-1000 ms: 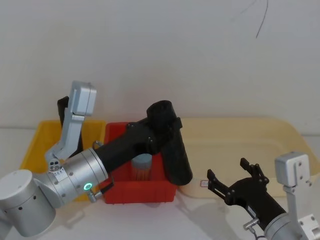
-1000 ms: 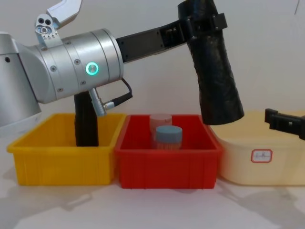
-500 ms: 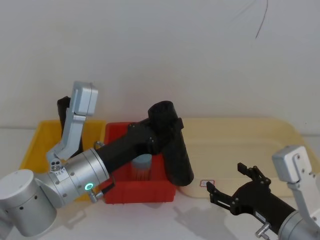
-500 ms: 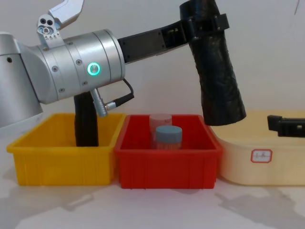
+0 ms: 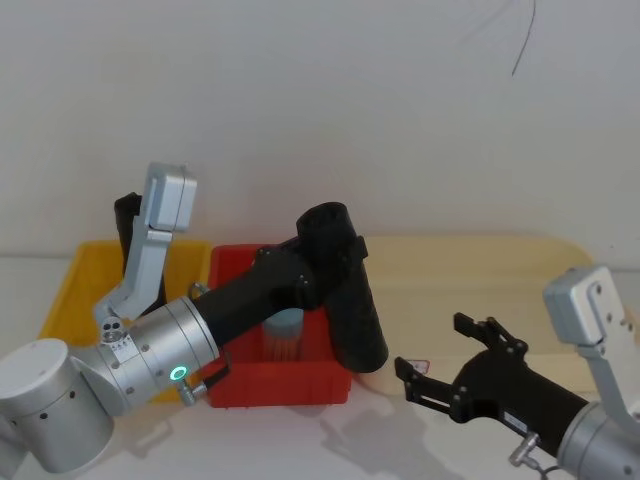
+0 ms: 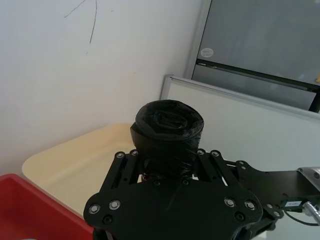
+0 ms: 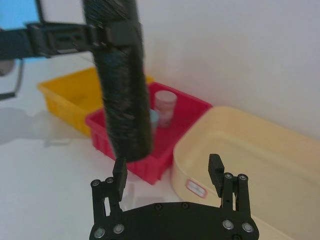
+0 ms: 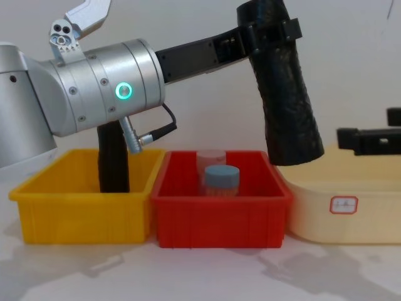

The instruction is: Pick up the garbage bag with the one hand and transfer it to the other hand.

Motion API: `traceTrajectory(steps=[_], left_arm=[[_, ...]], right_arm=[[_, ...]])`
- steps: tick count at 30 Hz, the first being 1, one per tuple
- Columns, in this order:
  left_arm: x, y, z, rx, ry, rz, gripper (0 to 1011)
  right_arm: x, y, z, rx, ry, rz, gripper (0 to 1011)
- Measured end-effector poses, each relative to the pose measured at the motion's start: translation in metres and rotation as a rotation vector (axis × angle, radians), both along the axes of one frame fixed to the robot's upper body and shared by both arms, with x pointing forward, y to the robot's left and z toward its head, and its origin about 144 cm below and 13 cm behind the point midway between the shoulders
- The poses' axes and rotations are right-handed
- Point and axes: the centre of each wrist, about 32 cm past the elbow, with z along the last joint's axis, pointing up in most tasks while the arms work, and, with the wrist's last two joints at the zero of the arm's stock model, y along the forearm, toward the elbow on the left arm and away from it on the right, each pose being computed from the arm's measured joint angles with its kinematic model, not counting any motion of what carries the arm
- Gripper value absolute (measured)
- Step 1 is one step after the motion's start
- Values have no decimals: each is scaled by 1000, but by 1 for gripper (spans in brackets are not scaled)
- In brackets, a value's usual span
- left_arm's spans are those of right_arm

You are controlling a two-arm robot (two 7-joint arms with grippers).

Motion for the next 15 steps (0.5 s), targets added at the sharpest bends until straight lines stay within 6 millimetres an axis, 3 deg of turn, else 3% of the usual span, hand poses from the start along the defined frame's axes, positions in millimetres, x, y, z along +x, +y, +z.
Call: traceTrajectory(steps=[15], left_arm=[[0, 0, 0, 0, 0, 0, 419]], right_arm=[[19, 17, 10, 53, -6, 127, 1001]])
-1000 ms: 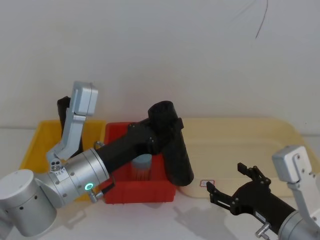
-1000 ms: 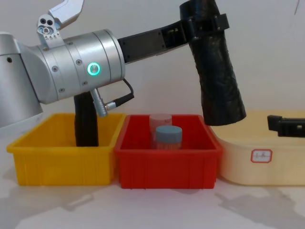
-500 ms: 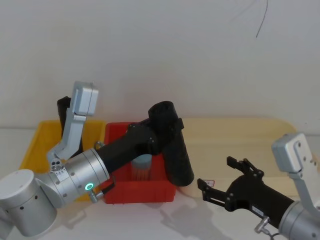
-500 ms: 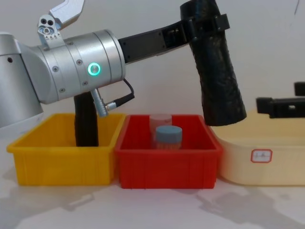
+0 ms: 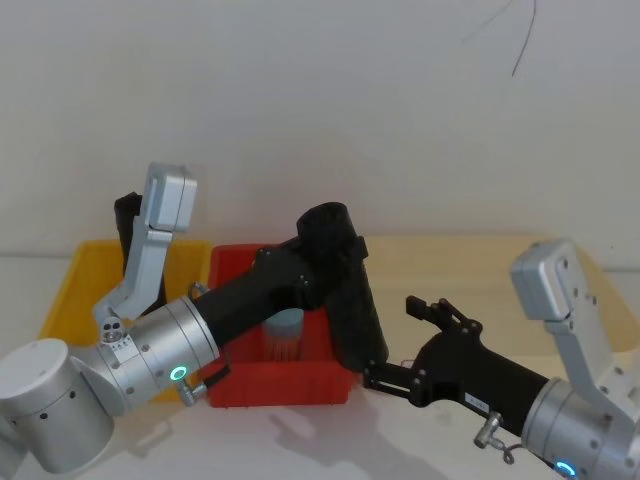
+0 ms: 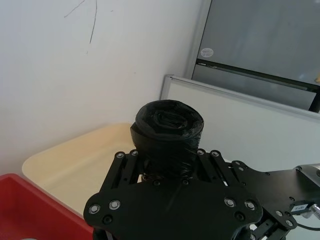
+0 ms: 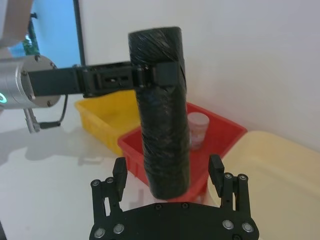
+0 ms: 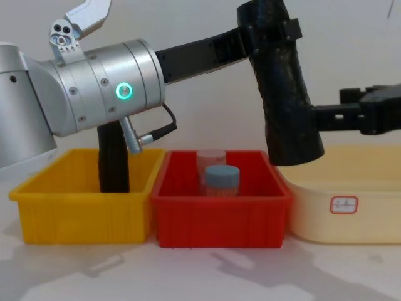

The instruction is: Pick up the garbage bag with the one hand and transfer it to the other hand.

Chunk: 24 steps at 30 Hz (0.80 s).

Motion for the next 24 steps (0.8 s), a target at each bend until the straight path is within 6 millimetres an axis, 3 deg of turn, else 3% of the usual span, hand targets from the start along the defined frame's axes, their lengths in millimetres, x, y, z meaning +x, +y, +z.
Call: traceTrajectory(steps=[24], left_arm=[[0, 0, 0, 0, 0, 0, 419]], right_arm=[[42, 15, -13, 30, -17, 77, 1001]])
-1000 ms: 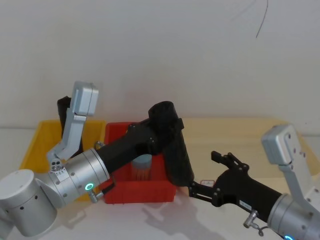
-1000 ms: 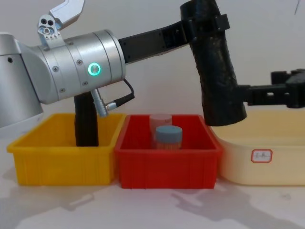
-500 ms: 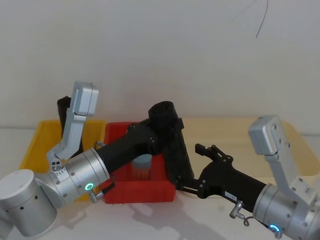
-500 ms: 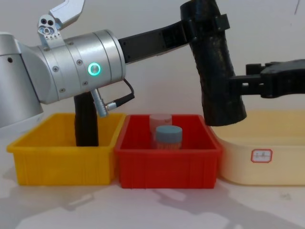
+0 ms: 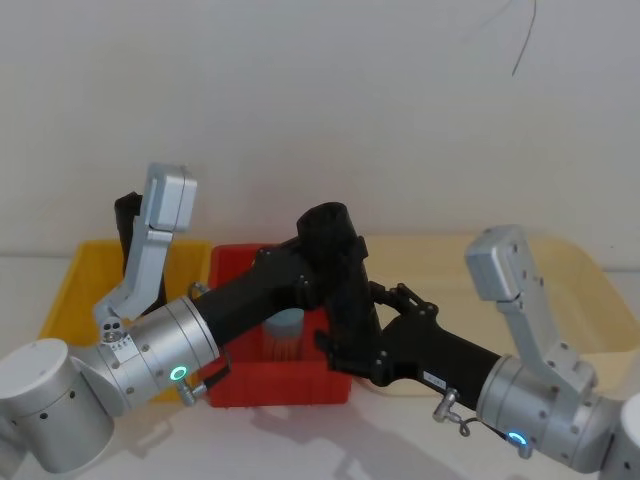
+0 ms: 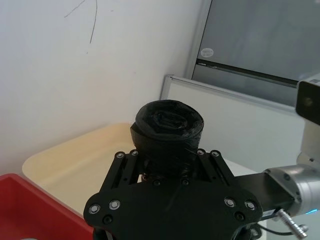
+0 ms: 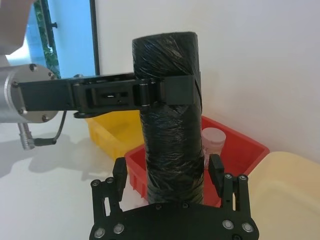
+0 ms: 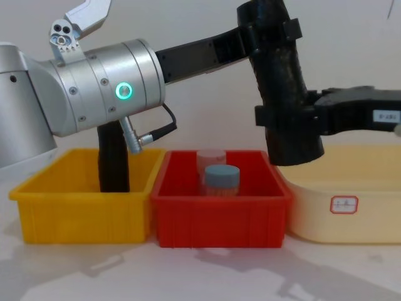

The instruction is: Pick up the garbage bag with the one hand and transfer it to the other hand.

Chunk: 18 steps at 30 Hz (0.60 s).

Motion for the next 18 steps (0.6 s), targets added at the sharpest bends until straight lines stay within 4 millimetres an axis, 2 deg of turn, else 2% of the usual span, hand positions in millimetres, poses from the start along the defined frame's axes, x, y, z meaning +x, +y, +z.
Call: traceTrajectory(steps=[6, 10, 13, 14, 18], left_arm=[[0, 0, 0, 0, 0, 0, 419], [0, 0, 0, 0, 0, 0, 419], [0, 0, 0, 0, 0, 0, 419], [0, 0, 0, 0, 0, 0, 419], [0, 0, 0, 0, 0, 0, 419]], right_arm=[[9, 5, -2, -2, 5, 9, 985], [13, 8, -4, 4, 11, 9, 912], [17, 10, -4, 21, 17, 7, 799], [17, 10, -4, 21, 17, 7, 799], [19, 12, -4, 43, 19, -1, 688]])
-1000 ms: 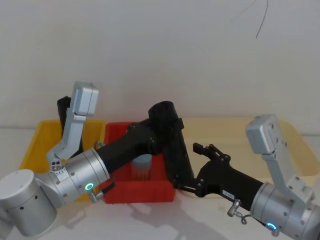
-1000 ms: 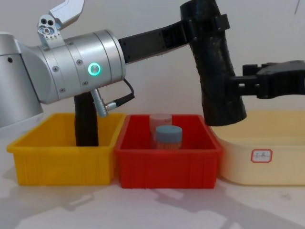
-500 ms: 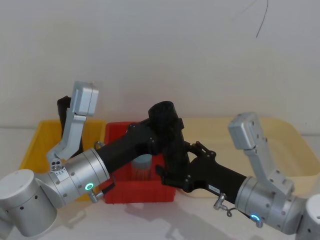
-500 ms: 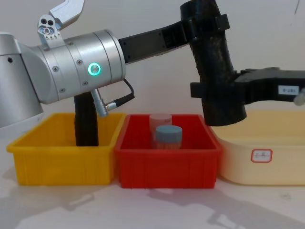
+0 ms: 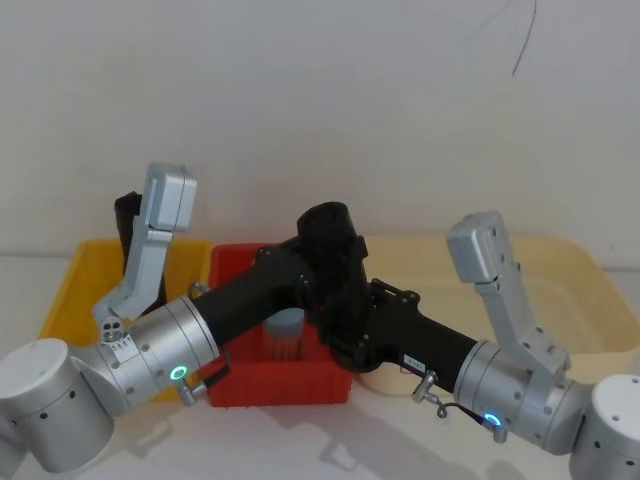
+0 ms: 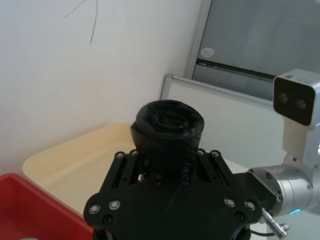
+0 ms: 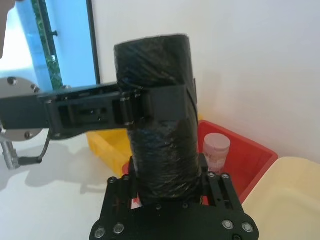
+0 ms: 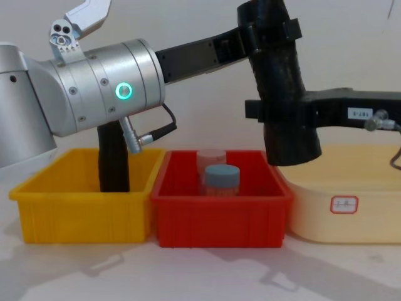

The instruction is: Pick up the garbage bag with the one hand and transfer it to the other hand.

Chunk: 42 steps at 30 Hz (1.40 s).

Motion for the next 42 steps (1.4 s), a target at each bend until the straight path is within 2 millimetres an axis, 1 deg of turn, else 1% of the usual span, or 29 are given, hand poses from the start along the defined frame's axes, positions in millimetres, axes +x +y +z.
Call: traceTrajectory(steps=[2, 4, 8, 10, 14, 15, 16, 18, 19, 20, 24, 27, 30, 42], left_arm=[[0, 0, 0, 0, 0, 0, 419], [0, 0, 0, 0, 0, 0, 419], [0, 0, 0, -1, -1, 0, 423], [0, 0, 0, -1, -1, 0, 450], [0, 0, 0, 0, 0, 0, 576], [0, 0, 0, 0, 0, 0, 592], [0, 0, 0, 0, 0, 0, 633], [0, 0, 0, 0, 0, 0, 670], [0, 0, 0, 0, 0, 0, 745], [0, 0, 0, 0, 0, 0, 745], [0, 0, 0, 0, 0, 0, 858], [0, 0, 0, 0, 0, 0, 952], [0, 0, 0, 0, 0, 0, 1002], [0, 0, 0, 0, 0, 0, 1002]], right_arm=[[1, 0, 0, 8, 0, -3, 611], [1, 0, 1, 13, 0, -4, 562], [1, 0, 2, 27, -2, -11, 552], [1, 0, 2, 33, -4, -14, 552], [1, -2, 4, 46, -9, -21, 552], [1, -2, 5, 50, -10, -24, 552], [1, -3, 5, 52, -11, -26, 552], [2, -5, 6, 57, -11, -34, 551], [2, -6, 6, 58, -12, -36, 551], [2, -6, 6, 59, -12, -40, 551], [5, -13, 6, 63, -10, -63, 551], [10, -23, 8, 61, -10, -98, 551], [15, -30, 8, 56, -10, -124, 551], [49, -73, 10, 0, -8, -283, 550]])
